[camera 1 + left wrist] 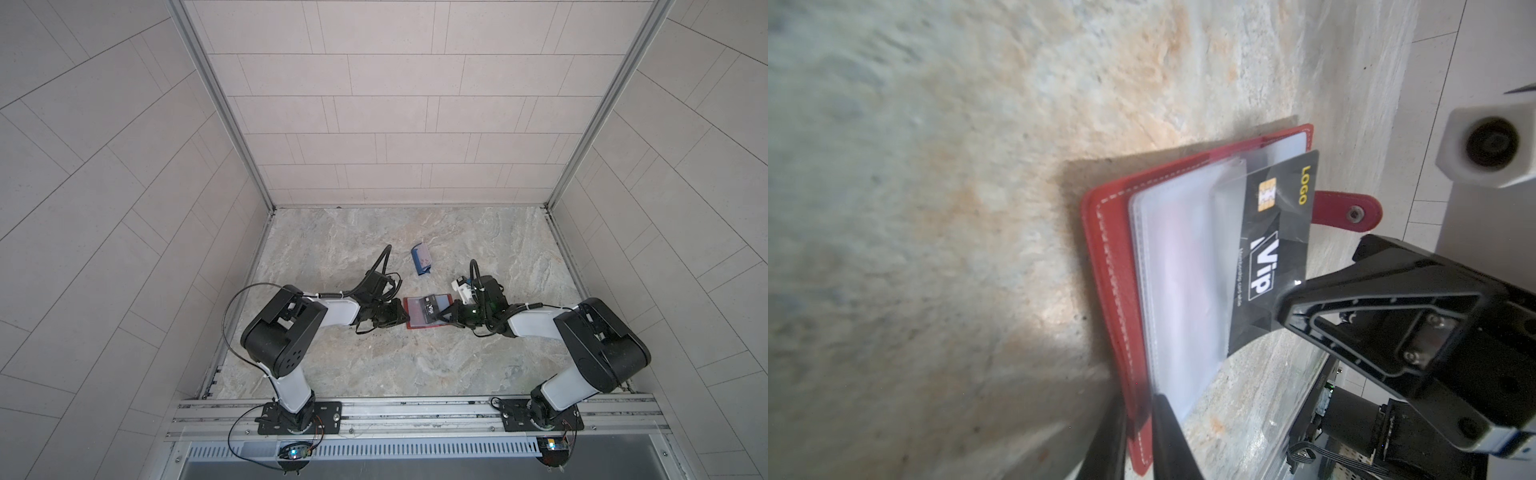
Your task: Put the credit cards into the card holder
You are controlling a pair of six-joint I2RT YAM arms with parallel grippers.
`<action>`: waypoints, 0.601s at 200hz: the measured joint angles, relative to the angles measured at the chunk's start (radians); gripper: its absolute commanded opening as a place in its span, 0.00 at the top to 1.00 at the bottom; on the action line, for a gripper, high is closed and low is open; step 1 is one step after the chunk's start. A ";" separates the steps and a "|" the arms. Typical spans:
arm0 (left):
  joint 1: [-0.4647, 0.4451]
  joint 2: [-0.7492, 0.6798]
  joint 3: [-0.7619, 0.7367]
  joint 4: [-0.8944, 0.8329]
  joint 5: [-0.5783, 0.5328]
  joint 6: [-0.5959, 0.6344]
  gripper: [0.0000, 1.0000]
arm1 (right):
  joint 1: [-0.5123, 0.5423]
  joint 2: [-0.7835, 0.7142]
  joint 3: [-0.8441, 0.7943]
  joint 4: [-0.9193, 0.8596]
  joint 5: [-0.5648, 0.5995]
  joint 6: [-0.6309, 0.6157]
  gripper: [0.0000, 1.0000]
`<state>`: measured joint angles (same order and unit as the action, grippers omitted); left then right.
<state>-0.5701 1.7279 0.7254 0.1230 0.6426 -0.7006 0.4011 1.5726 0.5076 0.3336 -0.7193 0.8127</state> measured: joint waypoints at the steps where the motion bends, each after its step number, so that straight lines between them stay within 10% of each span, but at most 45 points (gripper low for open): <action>1: 0.000 0.000 0.000 0.000 0.000 0.000 0.82 | 0.000 0.001 0.000 0.000 0.000 0.000 1.00; 72: 0.000 0.000 -0.003 0.005 -0.001 -0.014 0.89 | 0.007 0.026 -0.015 0.058 -0.019 0.011 1.00; 120: 0.000 0.000 -0.013 0.013 -0.006 -0.025 1.00 | 0.024 0.029 -0.014 0.025 -0.023 -0.005 0.71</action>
<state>-0.5701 1.7279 0.7120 0.1360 0.6361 -0.7254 0.4255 1.6012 0.4938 0.3588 -0.7425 0.8078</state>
